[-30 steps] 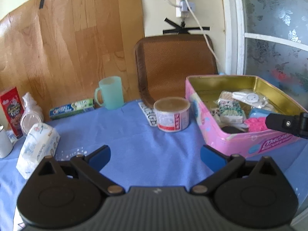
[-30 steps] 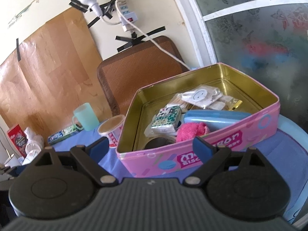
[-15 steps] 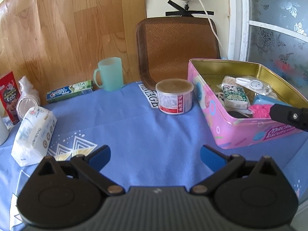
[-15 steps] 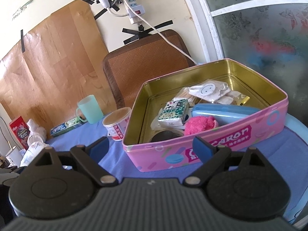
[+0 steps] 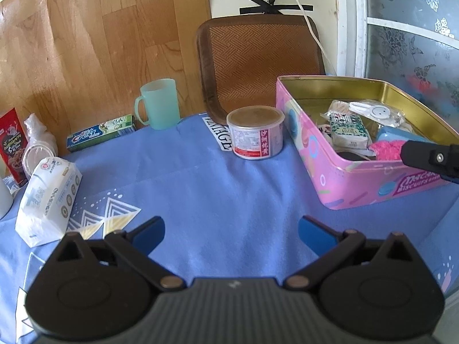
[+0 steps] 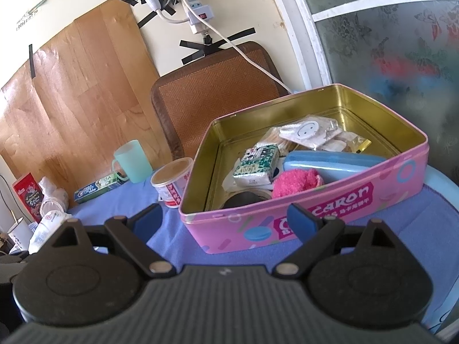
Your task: Organize soft objects
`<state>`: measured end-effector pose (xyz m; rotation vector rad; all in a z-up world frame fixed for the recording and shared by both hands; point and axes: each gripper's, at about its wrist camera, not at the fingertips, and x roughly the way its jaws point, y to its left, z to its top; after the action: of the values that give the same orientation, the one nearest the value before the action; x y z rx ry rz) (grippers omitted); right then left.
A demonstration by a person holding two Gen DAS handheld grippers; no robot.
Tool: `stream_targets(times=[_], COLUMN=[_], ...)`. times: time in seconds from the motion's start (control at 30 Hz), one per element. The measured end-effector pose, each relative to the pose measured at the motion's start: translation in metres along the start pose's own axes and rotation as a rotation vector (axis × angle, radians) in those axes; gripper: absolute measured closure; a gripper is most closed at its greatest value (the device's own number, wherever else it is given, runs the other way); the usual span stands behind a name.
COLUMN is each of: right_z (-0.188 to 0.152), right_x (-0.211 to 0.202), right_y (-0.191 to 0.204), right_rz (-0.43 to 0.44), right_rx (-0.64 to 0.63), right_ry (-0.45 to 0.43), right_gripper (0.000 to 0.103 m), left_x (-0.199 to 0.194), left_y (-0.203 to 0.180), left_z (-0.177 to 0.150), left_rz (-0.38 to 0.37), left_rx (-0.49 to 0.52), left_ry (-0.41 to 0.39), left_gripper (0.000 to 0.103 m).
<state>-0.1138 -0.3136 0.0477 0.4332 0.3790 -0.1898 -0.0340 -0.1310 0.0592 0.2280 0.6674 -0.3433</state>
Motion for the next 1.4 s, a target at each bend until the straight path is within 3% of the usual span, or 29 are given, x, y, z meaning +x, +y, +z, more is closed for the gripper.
stream_targets(times=[1.4], right_z=[-0.019], right_x=[0.014], right_y=[0.006], right_rz=[0.001], right_rx=[0.007], right_ry=[0.069], right_gripper=[0.008], left_x=[0.025], left_y=[0.0], left_z=[-0.013], left_rz=[0.007], left_rx=[0.012], left_ry=[0.117], left_gripper=[0.0])
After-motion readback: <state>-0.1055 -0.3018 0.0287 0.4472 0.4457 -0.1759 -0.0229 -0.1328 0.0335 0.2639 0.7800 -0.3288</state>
